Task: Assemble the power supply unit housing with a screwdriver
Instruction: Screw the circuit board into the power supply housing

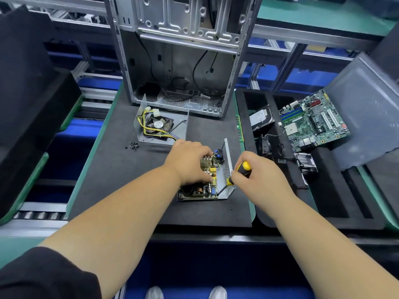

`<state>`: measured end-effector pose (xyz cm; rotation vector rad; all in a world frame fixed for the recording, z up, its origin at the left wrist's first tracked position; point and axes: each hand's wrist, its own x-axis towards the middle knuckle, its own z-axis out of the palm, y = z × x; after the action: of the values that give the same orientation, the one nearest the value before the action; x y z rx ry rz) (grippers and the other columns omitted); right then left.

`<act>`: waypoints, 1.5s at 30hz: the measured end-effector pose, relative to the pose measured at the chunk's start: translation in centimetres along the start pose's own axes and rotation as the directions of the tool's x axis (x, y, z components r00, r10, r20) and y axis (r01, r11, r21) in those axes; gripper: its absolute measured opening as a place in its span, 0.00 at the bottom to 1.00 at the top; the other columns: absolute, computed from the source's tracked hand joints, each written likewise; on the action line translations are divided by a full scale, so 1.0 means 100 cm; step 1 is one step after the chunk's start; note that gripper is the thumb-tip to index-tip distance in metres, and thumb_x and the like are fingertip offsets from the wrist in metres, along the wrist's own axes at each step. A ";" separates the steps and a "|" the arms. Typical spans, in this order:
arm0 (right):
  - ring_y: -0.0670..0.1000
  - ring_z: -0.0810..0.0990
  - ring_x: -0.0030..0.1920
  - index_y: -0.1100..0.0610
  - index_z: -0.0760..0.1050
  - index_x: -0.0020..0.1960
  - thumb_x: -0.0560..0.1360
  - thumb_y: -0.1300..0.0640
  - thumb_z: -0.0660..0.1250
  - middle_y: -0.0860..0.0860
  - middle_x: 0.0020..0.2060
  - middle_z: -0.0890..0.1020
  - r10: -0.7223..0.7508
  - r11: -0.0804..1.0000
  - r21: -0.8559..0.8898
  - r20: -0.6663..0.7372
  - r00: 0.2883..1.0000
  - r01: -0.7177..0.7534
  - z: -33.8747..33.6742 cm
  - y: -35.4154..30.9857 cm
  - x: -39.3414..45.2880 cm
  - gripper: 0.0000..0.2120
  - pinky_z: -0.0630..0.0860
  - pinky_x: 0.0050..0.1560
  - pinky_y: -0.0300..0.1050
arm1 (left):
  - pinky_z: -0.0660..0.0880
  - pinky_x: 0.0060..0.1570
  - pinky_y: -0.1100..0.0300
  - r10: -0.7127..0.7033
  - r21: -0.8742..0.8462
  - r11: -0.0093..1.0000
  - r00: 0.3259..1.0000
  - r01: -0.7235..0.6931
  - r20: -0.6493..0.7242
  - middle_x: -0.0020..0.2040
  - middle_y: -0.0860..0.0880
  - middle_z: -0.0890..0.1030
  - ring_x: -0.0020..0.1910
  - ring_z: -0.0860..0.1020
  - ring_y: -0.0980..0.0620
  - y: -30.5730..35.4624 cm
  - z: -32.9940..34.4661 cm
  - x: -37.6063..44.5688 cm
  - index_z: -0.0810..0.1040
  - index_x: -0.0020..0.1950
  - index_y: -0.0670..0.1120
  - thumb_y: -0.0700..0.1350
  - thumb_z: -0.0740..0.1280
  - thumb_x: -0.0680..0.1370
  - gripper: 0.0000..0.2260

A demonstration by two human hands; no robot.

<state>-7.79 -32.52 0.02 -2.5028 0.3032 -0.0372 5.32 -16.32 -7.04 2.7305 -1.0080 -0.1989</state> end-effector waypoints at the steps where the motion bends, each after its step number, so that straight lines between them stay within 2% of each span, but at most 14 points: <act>1: 0.51 0.74 0.37 0.51 0.72 0.40 0.71 0.54 0.68 0.49 0.32 0.80 -0.001 1.000 -0.007 0.002 1.000 0.001 0.001 0.000 0.000 0.05 0.75 0.37 0.50 | 0.59 0.63 0.54 -0.001 -0.002 1.000 1.000 0.001 0.000 0.53 0.56 0.77 0.55 0.75 0.51 0.000 0.000 0.000 0.73 0.63 0.59 0.69 0.71 0.62 0.32; 8: 0.51 0.74 0.35 0.50 0.71 0.40 0.71 0.54 0.68 0.48 0.33 0.79 0.007 1.000 -0.023 0.015 1.000 -0.007 0.004 0.000 0.000 0.05 0.76 0.37 0.51 | 0.59 0.63 0.54 0.004 -0.015 1.000 1.000 -0.004 -0.005 0.52 0.57 0.77 0.55 0.75 0.52 0.000 -0.001 0.000 0.74 0.63 0.59 0.69 0.71 0.62 0.32; 17: 0.50 0.74 0.36 0.49 0.71 0.42 0.73 0.52 0.67 0.47 0.33 0.77 -0.025 0.996 -0.086 0.040 0.999 0.028 0.009 0.001 0.002 0.05 0.74 0.37 0.48 | 0.60 0.63 0.54 0.011 -0.008 1.000 1.000 -0.011 -0.004 0.53 0.56 0.77 0.56 0.75 0.52 0.000 -0.001 0.000 0.74 0.62 0.59 0.70 0.71 0.62 0.32; 21: 0.47 0.75 0.38 0.48 0.72 0.45 0.74 0.52 0.67 0.44 0.36 0.78 -0.071 0.989 -0.119 0.106 0.992 0.084 0.006 -0.001 0.003 0.04 0.75 0.40 0.47 | 0.60 0.63 0.53 0.008 -0.007 1.000 1.000 -0.008 0.001 0.53 0.56 0.77 0.56 0.75 0.52 0.000 -0.001 0.000 0.74 0.62 0.59 0.69 0.72 0.62 0.32; 24: 0.48 0.75 0.40 0.48 0.72 0.46 0.75 0.53 0.68 0.44 0.38 0.77 -0.115 0.974 -0.172 0.189 0.975 0.149 0.001 -0.004 0.004 0.04 0.75 0.40 0.47 | 0.59 0.64 0.53 0.007 -0.005 1.000 1.000 -0.007 0.005 0.53 0.56 0.77 0.56 0.75 0.52 0.000 -0.001 0.000 0.74 0.62 0.59 0.69 0.71 0.62 0.32; 27: 0.49 0.73 0.42 0.47 0.74 0.49 0.75 0.52 0.68 0.43 0.36 0.72 -0.131 0.948 -0.254 0.238 0.963 0.191 -0.003 -0.008 0.006 0.04 0.73 0.41 0.46 | 0.59 0.64 0.53 0.008 -0.007 1.000 1.000 -0.008 0.008 0.53 0.56 0.77 0.55 0.75 0.52 0.000 -0.001 0.000 0.74 0.62 0.58 0.70 0.71 0.62 0.32; 30: 0.50 0.74 0.43 0.48 0.73 0.47 0.75 0.50 0.69 0.43 0.35 0.71 -0.109 0.925 -0.333 0.224 0.969 0.181 -0.004 -0.010 0.009 0.05 0.73 0.40 0.46 | 0.59 0.63 0.53 0.012 0.006 1.000 1.000 -0.012 0.009 0.52 0.56 0.77 0.55 0.75 0.52 -0.001 -0.001 0.000 0.73 0.62 0.59 0.70 0.70 0.62 0.32; 35: 0.53 0.76 0.43 0.50 0.69 0.43 0.75 0.48 0.67 0.47 0.38 0.76 -0.075 0.880 -0.447 0.202 0.977 0.160 -0.003 -0.013 0.017 0.09 0.65 0.34 0.45 | 0.59 0.62 0.54 0.011 0.000 1.000 1.000 -0.011 0.005 0.51 0.57 0.77 0.54 0.75 0.51 -0.001 0.001 0.001 0.74 0.61 0.59 0.70 0.70 0.61 0.32; 39: 0.54 0.75 0.43 0.51 0.68 0.43 0.78 0.43 0.62 0.47 0.35 0.71 -0.104 0.799 -0.568 0.191 0.976 0.197 0.001 -0.014 0.016 0.13 0.65 0.35 0.45 | 0.59 0.62 0.54 0.013 -0.004 1.000 1.000 -0.013 0.001 0.51 0.57 0.76 0.53 0.75 0.52 -0.002 0.001 0.002 0.74 0.61 0.59 0.71 0.70 0.61 0.31; 42: 0.54 0.76 0.46 0.52 0.71 0.50 0.77 0.45 0.61 0.48 0.44 0.76 -0.138 0.845 -0.488 0.195 0.971 0.218 0.000 -0.015 0.014 0.10 0.71 0.39 0.46 | 0.59 0.61 0.54 0.016 0.002 1.000 1.000 -0.016 -0.002 0.50 0.57 0.76 0.53 0.75 0.51 -0.002 0.002 0.001 0.73 0.61 0.59 0.71 0.70 0.61 0.31; 45: 0.54 0.75 0.46 0.52 0.70 0.56 0.76 0.51 0.62 0.49 0.50 0.76 -0.198 0.877 -0.394 0.223 0.954 0.274 -0.003 -0.017 0.014 0.10 0.73 0.43 0.48 | 0.59 0.61 0.54 0.017 0.005 1.000 1.000 -0.017 0.000 0.50 0.56 0.76 0.54 0.75 0.51 -0.001 0.002 0.002 0.74 0.60 0.58 0.70 0.70 0.61 0.31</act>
<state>-6.13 -31.64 1.22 -2.9369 -0.0863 0.1697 5.50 -16.36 -7.22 2.7256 -1.0332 -0.1942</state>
